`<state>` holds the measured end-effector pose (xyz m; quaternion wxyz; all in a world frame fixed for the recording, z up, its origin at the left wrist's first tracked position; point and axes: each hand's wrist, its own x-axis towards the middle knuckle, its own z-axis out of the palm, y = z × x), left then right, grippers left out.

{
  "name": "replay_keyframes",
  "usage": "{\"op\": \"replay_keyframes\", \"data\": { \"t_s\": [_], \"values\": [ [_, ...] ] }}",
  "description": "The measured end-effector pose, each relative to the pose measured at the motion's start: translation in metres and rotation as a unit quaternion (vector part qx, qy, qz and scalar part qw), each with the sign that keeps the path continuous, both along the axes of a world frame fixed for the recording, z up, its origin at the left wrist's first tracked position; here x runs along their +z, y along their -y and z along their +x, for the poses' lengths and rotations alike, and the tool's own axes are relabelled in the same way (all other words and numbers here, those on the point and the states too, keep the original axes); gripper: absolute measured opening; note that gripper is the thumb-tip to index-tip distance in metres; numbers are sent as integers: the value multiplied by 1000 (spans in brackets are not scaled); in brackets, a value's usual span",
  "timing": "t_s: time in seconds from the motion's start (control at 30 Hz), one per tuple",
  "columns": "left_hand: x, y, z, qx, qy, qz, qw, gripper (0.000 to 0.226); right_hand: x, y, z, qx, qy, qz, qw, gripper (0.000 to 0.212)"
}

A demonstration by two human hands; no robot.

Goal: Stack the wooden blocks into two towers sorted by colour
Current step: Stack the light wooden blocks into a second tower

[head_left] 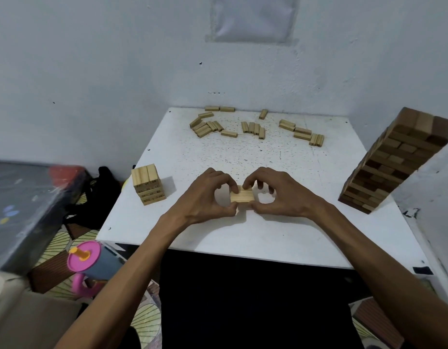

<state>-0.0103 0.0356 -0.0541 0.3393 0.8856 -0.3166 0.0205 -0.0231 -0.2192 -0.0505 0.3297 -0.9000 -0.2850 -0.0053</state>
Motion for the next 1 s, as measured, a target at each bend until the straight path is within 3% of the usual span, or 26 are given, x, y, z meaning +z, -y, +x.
{"op": "replay_keyframes", "data": {
  "t_s": [0.23,0.43,0.77,1.0],
  "values": [
    [2,-19,-3,6,-12,4,1000,36,3,-14,8,38,13,-25,999,36],
    [-18,-30,-11,13,8,21,1000,32,-15,-27,7,39,-22,-59,997,55],
    [-30,-39,-18,24,35,5,999,29,-23,-35,6,58,-10,-55,997,48],
    [-27,-39,-16,20,33,16,999,25,-30,-34,-2,65,35,-13,997,28]
  ]
}}
